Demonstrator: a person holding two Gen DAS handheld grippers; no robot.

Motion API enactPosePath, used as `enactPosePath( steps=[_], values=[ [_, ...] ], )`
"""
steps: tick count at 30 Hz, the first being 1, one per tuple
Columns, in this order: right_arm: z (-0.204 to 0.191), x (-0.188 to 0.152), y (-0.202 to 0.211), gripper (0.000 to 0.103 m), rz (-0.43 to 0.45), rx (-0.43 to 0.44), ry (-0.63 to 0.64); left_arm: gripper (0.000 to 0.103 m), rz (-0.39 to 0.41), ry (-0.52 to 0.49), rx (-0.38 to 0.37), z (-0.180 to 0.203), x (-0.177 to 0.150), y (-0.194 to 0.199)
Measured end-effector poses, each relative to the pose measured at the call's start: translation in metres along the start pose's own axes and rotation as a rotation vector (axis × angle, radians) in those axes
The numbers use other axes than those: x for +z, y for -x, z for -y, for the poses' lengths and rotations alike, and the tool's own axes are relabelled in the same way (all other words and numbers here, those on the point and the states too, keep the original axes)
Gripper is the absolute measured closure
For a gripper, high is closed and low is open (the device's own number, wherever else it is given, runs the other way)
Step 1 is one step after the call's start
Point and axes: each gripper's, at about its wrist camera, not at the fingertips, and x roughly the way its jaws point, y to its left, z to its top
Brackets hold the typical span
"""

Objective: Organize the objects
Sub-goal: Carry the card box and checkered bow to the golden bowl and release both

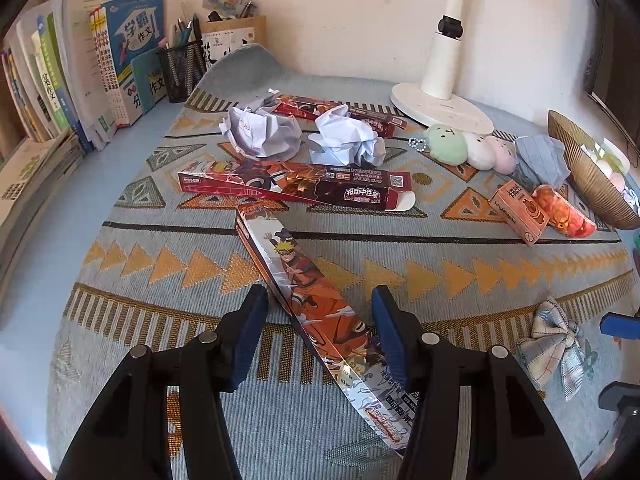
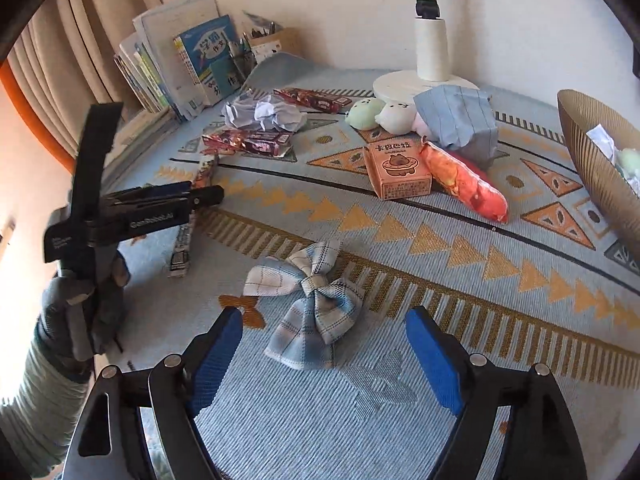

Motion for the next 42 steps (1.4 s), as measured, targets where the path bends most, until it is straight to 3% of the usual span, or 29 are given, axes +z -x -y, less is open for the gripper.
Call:
enactPosePath(
  steps=[3, 5, 7, 9, 11, 12, 13, 15, 16, 18, 22, 27, 31, 33, 36, 39, 40, 42],
  values=[
    [-0.009, 0.003, -0.014, 0.037, -0.005, -0.077, 0.071, 0.05, -0.024, 0.014, 0.0, -0.004, -0.002, 0.004],
    [-0.012, 0.002, -0.015, 0.057, 0.003, -0.089, 0.097, 0.046, -0.035, 0.018, 0.013, -0.005, -0.007, 0.008],
    [-0.017, -0.001, -0.014, 0.066, 0.016, -0.095, 0.117, 0.022, -0.053, 0.027, 0.036, -0.003, -0.01, 0.008],
    [-0.02, -0.006, -0.011, 0.075, 0.031, -0.104, 0.124, 0.02, -0.06, 0.021, 0.038, 0.003, -0.01, 0.006],
    [-0.02, -0.01, -0.004, 0.079, 0.059, -0.113, 0.112, 0.022, -0.041, -0.015, 0.087, 0.012, -0.011, 0.006],
    [-0.018, -0.011, 0.002, 0.079, 0.079, -0.105, 0.098, 0.04, -0.028, -0.028, 0.086, 0.016, -0.011, 0.008],
    [-0.015, -0.012, 0.007, 0.079, 0.096, -0.092, 0.075, 0.066, -0.026, -0.037, 0.051, 0.02, -0.012, 0.01],
    [-0.004, -0.015, 0.02, 0.079, 0.129, -0.058, 0.015, 0.086, -0.033, -0.055, 0.035, 0.028, -0.012, 0.014],
    [0.003, -0.017, 0.028, 0.079, 0.149, -0.037, -0.015, 0.088, -0.019, -0.068, 0.045, 0.033, -0.012, 0.016],
    [0.017, -0.022, 0.046, 0.079, 0.188, -0.005, -0.076, 0.089, 0.021, -0.067, 0.04, 0.039, -0.013, 0.027],
    [0.05, -0.033, 0.091, 0.079, 0.29, 0.004, -0.195, 0.089, 0.047, -0.027, -0.111, 0.051, -0.002, 0.048],
    [0.098, -0.04, 0.162, 0.079, 0.439, -0.061, -0.306, 0.089, 0.102, -0.046, -0.255, 0.096, 0.028, 0.072],
    [0.151, -0.04, 0.21, 0.079, 0.545, -0.187, -0.443, 0.089, 0.138, -0.09, -0.337, 0.152, 0.065, 0.077],
    [0.178, -0.033, 0.222, 0.079, 0.565, -0.258, -0.514, 0.089, 0.15, -0.116, -0.392, 0.186, 0.084, 0.075],
    [0.219, -0.015, 0.224, 0.079, 0.566, -0.286, -0.616, 0.089, 0.169, -0.154, -0.461, 0.239, 0.111, 0.065],
    [0.248, 0.008, 0.209, 0.076, 0.546, -0.283, -0.658, 0.089, 0.181, -0.189, -0.467, 0.284, 0.137, 0.047],
    [0.258, 0.017, 0.202, 0.072, 0.537, -0.27, -0.658, 0.088, 0.171, -0.187, -0.493, 0.295, 0.147, 0.04],
    [0.28, 0.032, 0.181, 0.036, 0.476, -0.22, -0.661, 0.083, 0.16, -0.197, -0.526, 0.316, 0.164, 0.025]
  ],
)
